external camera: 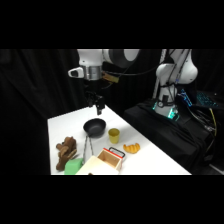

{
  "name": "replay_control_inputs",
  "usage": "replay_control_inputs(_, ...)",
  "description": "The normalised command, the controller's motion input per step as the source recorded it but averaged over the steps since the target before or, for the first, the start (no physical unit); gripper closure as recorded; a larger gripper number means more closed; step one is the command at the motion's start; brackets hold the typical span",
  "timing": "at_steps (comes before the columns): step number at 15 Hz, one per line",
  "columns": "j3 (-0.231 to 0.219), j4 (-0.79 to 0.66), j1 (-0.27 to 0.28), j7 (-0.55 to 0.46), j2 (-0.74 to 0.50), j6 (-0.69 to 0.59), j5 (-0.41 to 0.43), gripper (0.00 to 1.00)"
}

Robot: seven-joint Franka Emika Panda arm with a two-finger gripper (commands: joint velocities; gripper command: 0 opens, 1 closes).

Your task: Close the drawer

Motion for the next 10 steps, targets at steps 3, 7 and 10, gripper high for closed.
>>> replay_control_inputs(3, 0.032, -0.02, -0.003, 0.02, -0.02, 0.04, -0.024, 0.00)
replay_control_inputs(7, 0.080, -0.20, 0.054, 0.01, -0.16, 0.16, -0.008, 0.00)
replay_control_inputs(10, 0.087, -0.32, 0.083, 0.00, -0.18, 0.29, -0.032, 0.00)
